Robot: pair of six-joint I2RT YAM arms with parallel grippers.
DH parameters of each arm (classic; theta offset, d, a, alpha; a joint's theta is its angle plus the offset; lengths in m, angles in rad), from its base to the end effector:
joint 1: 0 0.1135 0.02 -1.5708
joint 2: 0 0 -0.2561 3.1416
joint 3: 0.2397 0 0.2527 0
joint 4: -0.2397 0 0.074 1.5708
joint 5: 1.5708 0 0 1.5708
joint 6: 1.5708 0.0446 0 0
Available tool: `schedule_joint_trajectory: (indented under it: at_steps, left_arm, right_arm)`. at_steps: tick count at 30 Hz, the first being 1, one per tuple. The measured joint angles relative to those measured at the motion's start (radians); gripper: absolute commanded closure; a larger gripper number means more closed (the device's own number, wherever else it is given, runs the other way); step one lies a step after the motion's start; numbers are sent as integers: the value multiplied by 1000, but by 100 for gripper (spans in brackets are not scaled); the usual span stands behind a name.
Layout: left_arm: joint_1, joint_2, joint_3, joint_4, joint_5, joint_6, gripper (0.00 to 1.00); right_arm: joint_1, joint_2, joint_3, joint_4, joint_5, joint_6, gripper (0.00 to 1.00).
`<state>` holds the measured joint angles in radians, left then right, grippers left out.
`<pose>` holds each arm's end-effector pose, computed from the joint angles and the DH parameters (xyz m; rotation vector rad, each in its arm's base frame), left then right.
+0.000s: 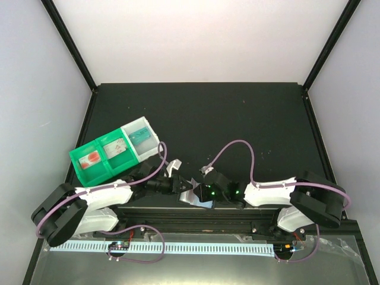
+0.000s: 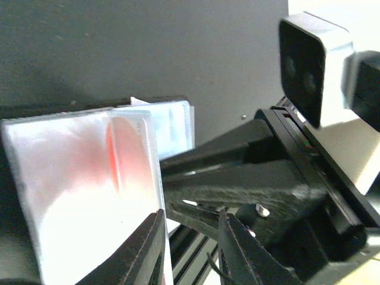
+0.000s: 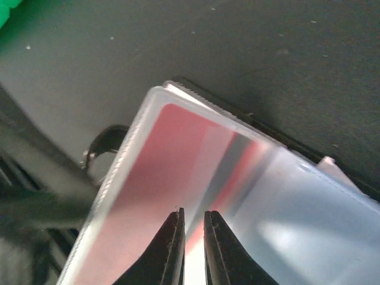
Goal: Take the credit cards out of the card holder
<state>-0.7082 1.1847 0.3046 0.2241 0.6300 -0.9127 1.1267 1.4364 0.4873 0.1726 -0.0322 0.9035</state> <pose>0.1450 -0.1588 0.1326 0.1460 2.5679 -1.4760 0.1113 0.2372 0.1196 -0.3057 2.5714 0.9447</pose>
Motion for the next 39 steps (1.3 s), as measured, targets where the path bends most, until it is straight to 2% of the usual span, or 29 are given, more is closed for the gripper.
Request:
schedule_joint_trajectory:
  at_steps: [6,17,28,32,39]
  left_arm:
    - [-73,39,19,0,-24,-23,73]
    - [-116,156,56,42,-25,-44,72]
    - [-129,179,75,69,-20,-50,69]
    - [-130,179,80,70,-15,-51,65]
    - [-131,179,84,84,-8,-53,64]
  right_arm:
    - [0,-20,-60,15,46,19,89]
    - [0,-227,-154,-23,137,51,87]
    - [0,-476,-200,-123,211,72,85]
    - [0,-505,-200,-135,214,72,85]
    - [0,-496,-200,-136,212,72,85]
